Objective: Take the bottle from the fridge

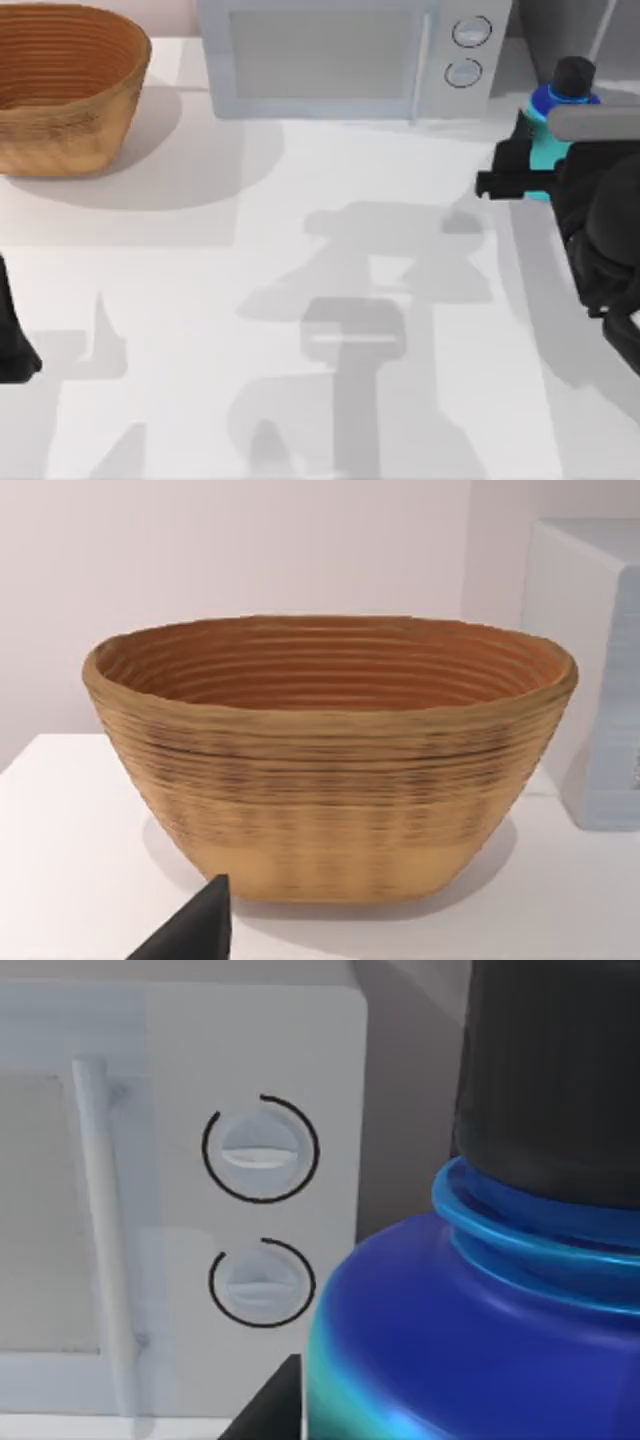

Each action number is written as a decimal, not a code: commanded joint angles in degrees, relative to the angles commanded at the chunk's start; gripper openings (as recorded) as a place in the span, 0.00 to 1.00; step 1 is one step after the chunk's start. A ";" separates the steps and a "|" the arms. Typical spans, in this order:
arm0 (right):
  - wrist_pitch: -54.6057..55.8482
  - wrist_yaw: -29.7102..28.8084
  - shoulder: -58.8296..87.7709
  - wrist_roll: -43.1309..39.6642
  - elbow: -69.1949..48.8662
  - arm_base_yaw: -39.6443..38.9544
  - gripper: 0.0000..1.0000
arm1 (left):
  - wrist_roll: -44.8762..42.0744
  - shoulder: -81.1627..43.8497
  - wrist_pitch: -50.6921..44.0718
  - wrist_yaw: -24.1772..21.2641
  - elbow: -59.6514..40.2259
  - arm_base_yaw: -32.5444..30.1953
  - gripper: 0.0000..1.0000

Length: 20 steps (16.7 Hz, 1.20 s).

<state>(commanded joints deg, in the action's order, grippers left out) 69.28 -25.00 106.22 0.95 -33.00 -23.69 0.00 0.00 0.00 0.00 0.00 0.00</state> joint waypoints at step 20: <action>8.84 0.96 22.61 -0.29 -17.66 1.23 0.00 | 0.00 0.00 0.00 0.00 0.00 0.00 1.00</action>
<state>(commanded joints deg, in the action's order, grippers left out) 78.12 -24.04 128.82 0.66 -50.67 -22.46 0.00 0.00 0.00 0.00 0.00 0.00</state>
